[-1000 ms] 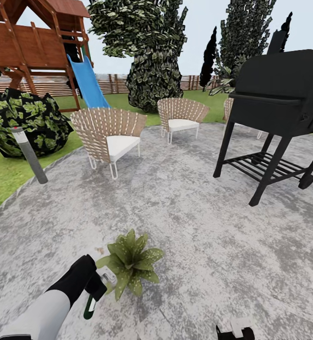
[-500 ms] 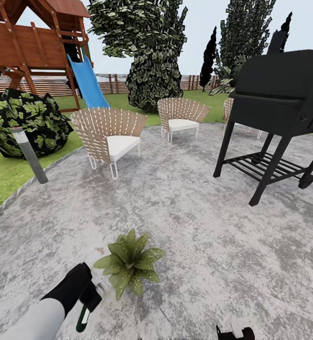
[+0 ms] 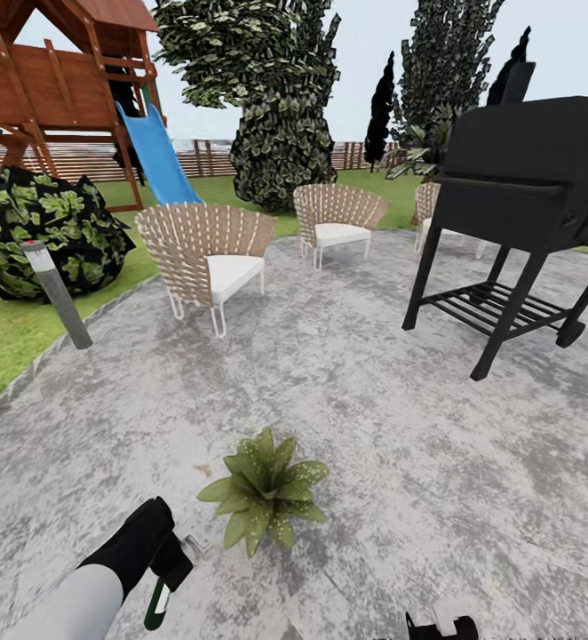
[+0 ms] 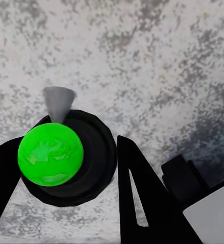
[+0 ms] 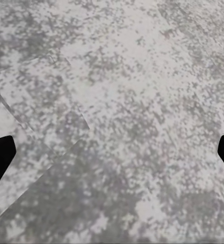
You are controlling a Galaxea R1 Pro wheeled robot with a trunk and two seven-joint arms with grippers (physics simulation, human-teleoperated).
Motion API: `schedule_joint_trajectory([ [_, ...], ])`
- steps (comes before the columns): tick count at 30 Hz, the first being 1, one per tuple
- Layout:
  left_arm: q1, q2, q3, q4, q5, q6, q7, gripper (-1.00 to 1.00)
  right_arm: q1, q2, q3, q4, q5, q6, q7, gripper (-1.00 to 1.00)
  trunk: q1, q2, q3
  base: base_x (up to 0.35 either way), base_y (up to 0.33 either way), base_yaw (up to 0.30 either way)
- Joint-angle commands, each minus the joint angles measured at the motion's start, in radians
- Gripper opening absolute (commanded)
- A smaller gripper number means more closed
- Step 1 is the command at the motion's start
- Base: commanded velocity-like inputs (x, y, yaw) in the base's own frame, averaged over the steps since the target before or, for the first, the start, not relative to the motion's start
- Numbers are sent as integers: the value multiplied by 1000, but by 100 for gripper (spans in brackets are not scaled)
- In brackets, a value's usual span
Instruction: Pick up the pesticide atomizer in the garden and spray insectifuge to fully cover both potted plants in the garden.
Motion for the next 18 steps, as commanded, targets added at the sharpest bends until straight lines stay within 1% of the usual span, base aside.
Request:
schedule_joint_trajectory([
  [1, 0, 1, 3, -2, -7, 3, -7, -100, -1, 0, 7, 1, 7, -2, -10, 100, 0, 0, 0, 0, 137, -217],
  [3, 1, 2, 3, 0, -7, 3, -7, -100, -1, 0, 7, 1, 7, -1, -10, 100, 0, 0, 1, -36, 138, -254],
  [7, 1, 1, 3, 0, -7, 3, -7, -100, -1, 0, 7, 1, 7, -1, -10, 100, 0, 0, 3, -174, 213, -268],
  [10, 1, -2, 3, 0, -7, 3, -7, -100, -1, 0, 7, 1, 6, -2, -10, 100, 0, 0, 4, -111, 180, -67],
  [13, 1, -3, 3, 1, -7, 3, -7, -100, -1, 0, 7, 0, 6, -2, -10, 100, 0, 0, 4, -6, 12, -4],
  [16, 14, -3, 3, 0, -7, 2, -7, -100, -1, 0, 7, 0, 6, -2, -10, 100, 0, 0, 4, 0, 1, -3],
  [18, 20, -3, 3, -1, -8, 2, -7, -100, -1, 0, 7, 1, 6, -2, -10, 100, 0, 0, 4, 0, 0, -149],
])
